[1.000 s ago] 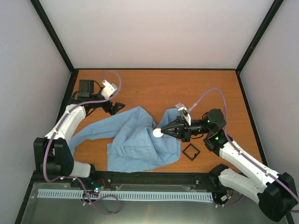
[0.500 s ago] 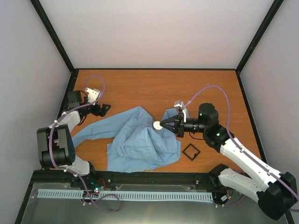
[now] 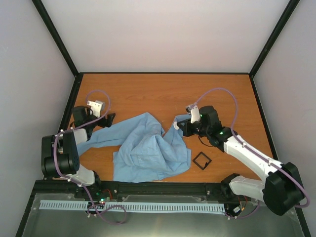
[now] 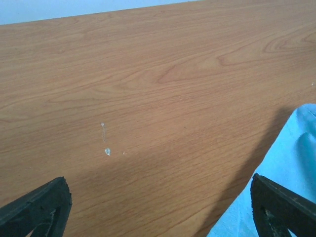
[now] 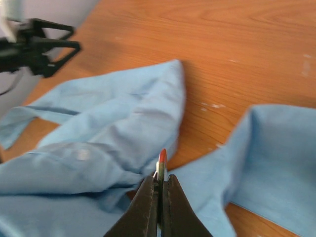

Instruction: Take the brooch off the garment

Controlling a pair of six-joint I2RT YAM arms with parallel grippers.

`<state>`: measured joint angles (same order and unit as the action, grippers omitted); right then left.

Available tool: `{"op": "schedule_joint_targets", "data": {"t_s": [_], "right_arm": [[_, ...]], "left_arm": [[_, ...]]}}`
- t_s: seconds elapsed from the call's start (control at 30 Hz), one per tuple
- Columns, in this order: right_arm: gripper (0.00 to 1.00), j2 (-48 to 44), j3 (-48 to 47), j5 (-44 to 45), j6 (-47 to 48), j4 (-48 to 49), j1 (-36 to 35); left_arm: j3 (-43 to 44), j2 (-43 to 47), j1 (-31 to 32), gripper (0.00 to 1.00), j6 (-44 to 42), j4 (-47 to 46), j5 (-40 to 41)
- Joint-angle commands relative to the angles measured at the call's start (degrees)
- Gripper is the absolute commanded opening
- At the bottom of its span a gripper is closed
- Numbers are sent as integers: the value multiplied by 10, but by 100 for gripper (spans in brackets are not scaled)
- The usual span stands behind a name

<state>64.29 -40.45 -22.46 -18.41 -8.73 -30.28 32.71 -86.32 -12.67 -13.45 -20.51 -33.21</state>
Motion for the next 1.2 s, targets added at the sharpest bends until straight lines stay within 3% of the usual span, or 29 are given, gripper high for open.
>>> {"op": "schedule_joint_targets", "data": {"t_s": [0.0,0.17,0.4,0.57,0.67,0.77,0.9,1.03,1.17], "right_arm": [[3,31,-4,101,-10,-19,15],[4,67,11,142,-28,3,24],[4,117,38,29,-60,103,37],[4,148,40,-20,-88,150,60],[4,167,44,-55,-118,189,83],[13,204,40,-65,-131,214,89],[15,267,13,-90,-137,217,120],[31,281,3,-95,-127,202,150],[42,236,-23,-11,-70,118,156]], "left_arm": [[-13,-2,-3,100,39,-121,19],[-56,13,-3,100,66,-224,33],[-87,0,-3,100,90,-333,53],[-73,-12,-6,100,112,-321,91],[-113,2,-7,100,122,-372,114],[-156,10,-7,100,126,-451,125],[-201,-14,-7,100,134,-559,144],[-199,-11,-7,100,135,-548,145],[-197,-10,-7,100,135,-542,146]]}}
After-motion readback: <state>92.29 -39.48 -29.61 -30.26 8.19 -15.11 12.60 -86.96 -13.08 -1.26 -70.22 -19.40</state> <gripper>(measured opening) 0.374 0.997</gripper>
